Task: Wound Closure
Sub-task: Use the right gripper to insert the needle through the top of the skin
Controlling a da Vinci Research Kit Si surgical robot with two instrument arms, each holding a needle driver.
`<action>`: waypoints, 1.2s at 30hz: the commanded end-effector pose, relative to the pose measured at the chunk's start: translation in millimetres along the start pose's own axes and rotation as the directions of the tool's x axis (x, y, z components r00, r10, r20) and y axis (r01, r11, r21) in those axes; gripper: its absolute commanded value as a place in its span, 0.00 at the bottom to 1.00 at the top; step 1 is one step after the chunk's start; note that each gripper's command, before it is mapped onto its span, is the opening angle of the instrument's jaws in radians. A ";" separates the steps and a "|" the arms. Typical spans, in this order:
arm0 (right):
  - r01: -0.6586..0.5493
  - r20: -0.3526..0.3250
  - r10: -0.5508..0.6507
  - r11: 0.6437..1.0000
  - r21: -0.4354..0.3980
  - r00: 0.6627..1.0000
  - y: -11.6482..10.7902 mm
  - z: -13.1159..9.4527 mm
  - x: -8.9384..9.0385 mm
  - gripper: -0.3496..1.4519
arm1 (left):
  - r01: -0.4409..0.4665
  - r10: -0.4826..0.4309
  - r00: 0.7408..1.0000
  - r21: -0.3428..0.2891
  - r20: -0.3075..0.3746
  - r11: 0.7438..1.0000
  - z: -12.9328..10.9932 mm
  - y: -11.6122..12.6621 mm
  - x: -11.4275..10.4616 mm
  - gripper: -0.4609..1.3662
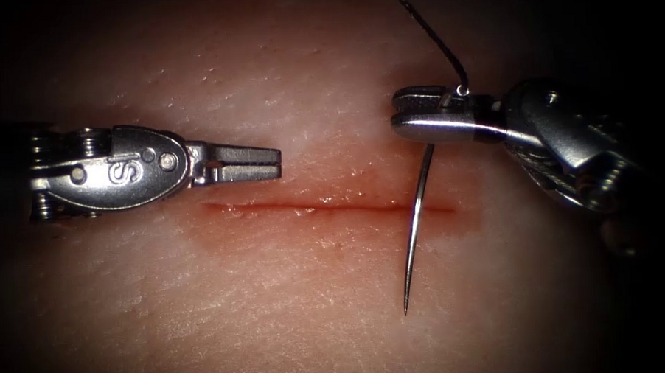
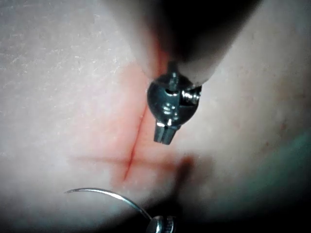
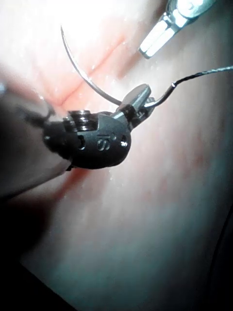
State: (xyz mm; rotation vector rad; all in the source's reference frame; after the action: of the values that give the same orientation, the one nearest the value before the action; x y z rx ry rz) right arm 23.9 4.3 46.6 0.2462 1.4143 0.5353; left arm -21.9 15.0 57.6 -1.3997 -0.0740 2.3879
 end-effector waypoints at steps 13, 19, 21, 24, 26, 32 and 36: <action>0.078 0.009 -0.078 0.996 -0.032 0.997 0.6 2.4 -0.4 0.00 | 0.016 -0.016 0.999 -0.011 0.031 1.000 1.1 2.4 -3.9 0.06; 0.128 -0.009 -0.128 0.992 -0.008 0.992 0.6 3.8 -0.3 0.00 | 0.030 -0.029 0.999 -0.029 0.023 0.999 1.9 3.0 -5.8 0.06; 0.152 -0.008 -0.152 0.988 -0.009 0.988 0.7 4.1 -0.3 0.00 | 0.030 -0.029 0.999 -0.029 0.027 0.999 2.1 3.1 -6.3 0.06; 0.222 -0.023 -0.222 0.975 -0.001 0.975 0.7 4.9 -0.4 0.00 | 0.024 -0.023 0.998 -0.032 0.051 0.999 2.6 3.4 -7.2 0.06; 0.270 -0.041 -0.269 0.963 0.013 0.962 0.8 5.3 -0.4 0.00 | 0.023 -0.021 0.998 -0.033 0.064 0.999 2.9 3.5 -7.7 0.06; 0.425 -0.153 -0.418 0.905 0.018 0.895 1.0 7.1 -0.2 0.00 | 0.027 -0.021 0.993 -0.049 0.117 0.998 3.6 4.5 -9.3 0.06; 0.488 -0.202 -0.473 0.872 0.032 0.858 1.0 8.1 -0.2 0.00 | 0.038 -0.031 0.990 -0.051 0.137 0.998 3.8 5.1 -9.9 0.06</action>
State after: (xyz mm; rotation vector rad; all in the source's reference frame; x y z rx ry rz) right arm 31.9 6.0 48.5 -0.0947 1.6172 0.0782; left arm -22.3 7.3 66.7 -1.2425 -0.1856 2.4663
